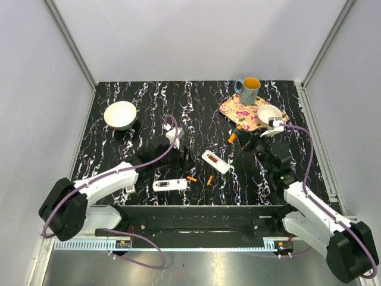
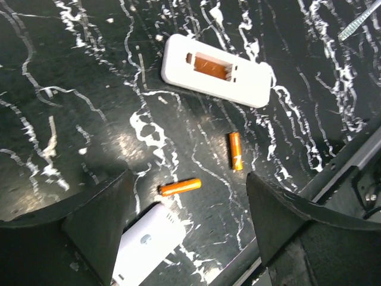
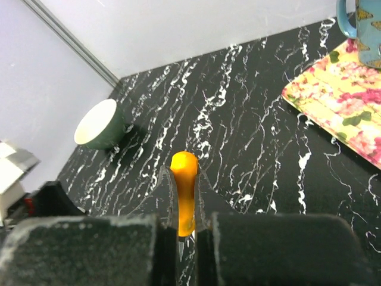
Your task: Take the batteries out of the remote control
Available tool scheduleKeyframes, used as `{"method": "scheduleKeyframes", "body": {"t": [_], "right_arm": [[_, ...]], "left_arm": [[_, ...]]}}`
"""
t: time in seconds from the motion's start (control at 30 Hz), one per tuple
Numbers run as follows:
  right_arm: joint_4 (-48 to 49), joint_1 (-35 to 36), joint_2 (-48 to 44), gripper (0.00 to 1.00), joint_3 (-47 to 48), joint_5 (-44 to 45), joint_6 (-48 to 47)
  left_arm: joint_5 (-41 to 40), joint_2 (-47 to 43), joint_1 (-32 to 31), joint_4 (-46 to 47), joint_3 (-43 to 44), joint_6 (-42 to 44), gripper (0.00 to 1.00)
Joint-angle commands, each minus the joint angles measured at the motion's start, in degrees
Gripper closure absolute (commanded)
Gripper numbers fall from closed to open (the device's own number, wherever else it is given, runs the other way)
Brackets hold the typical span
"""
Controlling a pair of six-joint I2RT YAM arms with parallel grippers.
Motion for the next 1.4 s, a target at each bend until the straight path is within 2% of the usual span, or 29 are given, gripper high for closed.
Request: {"method": "scheduleKeyframes", "body": {"t": [0.0,0.07,0.2,0.23,0.37,0.53,0.8,1.0,1.1,1.23,1.37], "right_arm": [[-1.27,0.27,2.48,1.0,2.16,-0.7,-2.17],[-0.91,0.19,3.37,1.0,2.42,-2.19,-2.08],[-0.3,0.27,5.21,1.0,2.42,-3.17,-1.91],[0.05,0.19,5.48,1.0,2.51,-3.26,-1.99],[-0.21,0.27,6.27,1.0,2.77,-4.22,-2.08],[-0.47,0.19,6.36,1.0,2.6,-4.49,-2.52],[-0.82,0.18,5.57,1.0,2.16,-4.93,-2.61],[-0.74,0.27,5.31,1.0,1.81,-4.84,-2.52],[-0.91,0.27,4.69,1.0,1.45,-4.66,-2.7],[-1.26,0.27,3.99,1.0,1.1,-4.4,-2.7],[-1.79,0.27,3.2,1.0,1.01,-4.14,-2.96]], "left_arm": [[-6.89,-4.39,0.15,-8.25,0.1,5.31,0.18],[-10.05,-6.14,-0.46,-10.45,0.36,6.46,0.18],[-17.34,-6.86,-6.68,-18.26,2.73,8.31,0.14],[-20.84,-6.42,-8.1,-19.77,3.52,8.57,0.12],[-25.26,-0.38,-13.99,-25.57,7.56,9.72,0.1],[-25.44,6.49,-18.04,-29.53,10.64,10.6,0.1],[-27.28,12.04,-18.57,-30.59,11.35,10.86,0.11],[-23.43,16.87,-18.57,-30.59,12.58,12.27,0.16],[-21.41,19.33,-18.48,-31.03,13.54,13.06,0.25],[-20.0,22.4,-18.4,-31.73,15.03,14.02,0.52],[-18.32,24.6,-18.13,-32.43,15.92,14.55,0.65]]}}
